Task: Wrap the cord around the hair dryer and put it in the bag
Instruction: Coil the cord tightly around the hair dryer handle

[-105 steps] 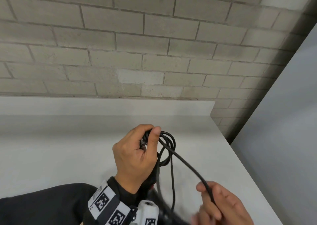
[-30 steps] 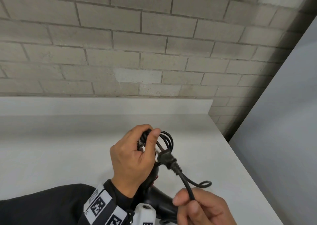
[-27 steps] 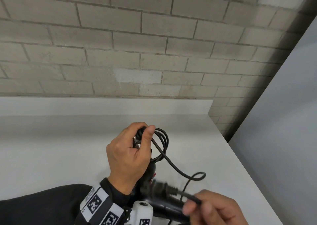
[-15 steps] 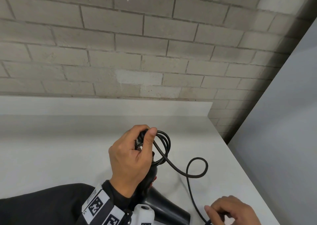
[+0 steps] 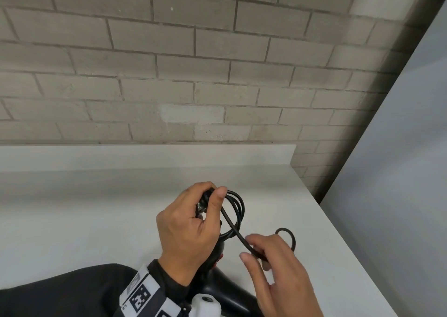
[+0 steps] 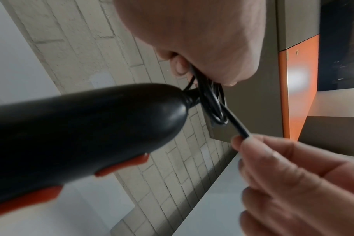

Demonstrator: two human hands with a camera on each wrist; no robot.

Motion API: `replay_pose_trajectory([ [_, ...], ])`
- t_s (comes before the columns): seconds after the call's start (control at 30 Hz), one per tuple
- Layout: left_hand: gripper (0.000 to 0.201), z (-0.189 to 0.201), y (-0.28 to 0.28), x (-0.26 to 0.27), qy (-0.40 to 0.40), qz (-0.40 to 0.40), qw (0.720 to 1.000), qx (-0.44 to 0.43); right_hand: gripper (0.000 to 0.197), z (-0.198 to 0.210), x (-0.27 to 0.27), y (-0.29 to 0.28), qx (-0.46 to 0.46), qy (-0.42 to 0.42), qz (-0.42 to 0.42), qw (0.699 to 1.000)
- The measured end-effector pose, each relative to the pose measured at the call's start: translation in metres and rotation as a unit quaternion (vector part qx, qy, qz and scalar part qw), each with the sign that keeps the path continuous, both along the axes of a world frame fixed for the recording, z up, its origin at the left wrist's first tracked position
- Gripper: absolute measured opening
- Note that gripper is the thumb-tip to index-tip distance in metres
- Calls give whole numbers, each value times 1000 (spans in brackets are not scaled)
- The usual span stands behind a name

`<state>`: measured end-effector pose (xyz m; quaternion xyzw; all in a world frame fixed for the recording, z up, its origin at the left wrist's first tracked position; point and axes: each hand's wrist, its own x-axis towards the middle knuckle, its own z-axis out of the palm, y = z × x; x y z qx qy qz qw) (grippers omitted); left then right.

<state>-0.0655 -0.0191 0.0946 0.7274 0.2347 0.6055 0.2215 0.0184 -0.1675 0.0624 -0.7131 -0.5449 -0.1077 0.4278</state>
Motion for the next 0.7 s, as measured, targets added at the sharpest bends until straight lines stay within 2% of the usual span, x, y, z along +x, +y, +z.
replay_pose_trajectory([
  [0.13, 35, 1, 2, -1, 17, 16, 999, 23, 10, 20, -1, 4, 43, -85, 18, 995],
  [0.3, 43, 3, 0, -2, 30, -5, 997, 64, 9, 58, 5, 2, 78, -78, 67, 992],
  [0.4, 47, 3, 0, -4, 26, -45, 995, 85, 12, 75, 7, 8, 85, -38, 92, 991],
  [0.53, 55, 4, 1, -7, 27, -106, 989, 95, 8, 90, 11, 23, 78, 59, 113, 989],
  [0.7, 48, 4, 2, -12, 29, -153, 981, 112, 8, 95, 10, 38, 84, 186, 133, 970],
])
